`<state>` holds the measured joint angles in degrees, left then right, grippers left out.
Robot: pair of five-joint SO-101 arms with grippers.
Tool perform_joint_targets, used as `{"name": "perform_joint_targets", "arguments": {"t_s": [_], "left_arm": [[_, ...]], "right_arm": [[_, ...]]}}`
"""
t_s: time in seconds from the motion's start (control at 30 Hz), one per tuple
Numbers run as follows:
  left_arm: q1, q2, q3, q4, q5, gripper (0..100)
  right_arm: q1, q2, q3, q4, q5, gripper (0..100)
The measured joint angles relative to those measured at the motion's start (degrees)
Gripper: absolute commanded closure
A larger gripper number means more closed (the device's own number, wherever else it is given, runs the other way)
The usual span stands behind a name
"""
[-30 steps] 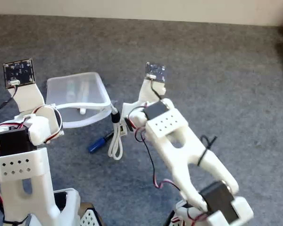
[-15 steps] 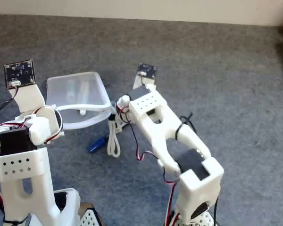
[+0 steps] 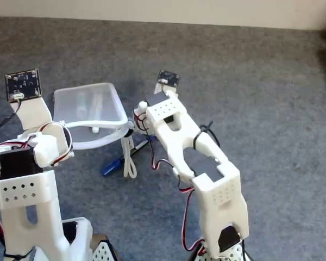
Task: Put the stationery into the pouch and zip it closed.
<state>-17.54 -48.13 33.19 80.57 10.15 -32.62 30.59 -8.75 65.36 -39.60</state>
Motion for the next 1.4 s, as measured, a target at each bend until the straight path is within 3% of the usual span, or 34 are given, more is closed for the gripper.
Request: {"name": "perform_joint_targets", "arguments": {"t_s": [0.1,0.47,1.0,1.4], "left_arm": [[0.0,0.0,0.0,0.0,0.0,99],[-2.11,0.09,0.0,-0.09,0.0,99],[-2.29,0.09,0.09,-0.09,0.0,99],[-2.29,0.09,0.09,-0.09,0.0,99]], "right_arm": [[0.26,1.67,-2.81,2.99,0.0,95.7],[0.88,4.04,-8.35,10.55,0.09,96.1],[3.08,4.04,-9.41,14.33,8.79,98.2],[3.08,4.04,-20.22,26.46,11.96,99.4]]}}
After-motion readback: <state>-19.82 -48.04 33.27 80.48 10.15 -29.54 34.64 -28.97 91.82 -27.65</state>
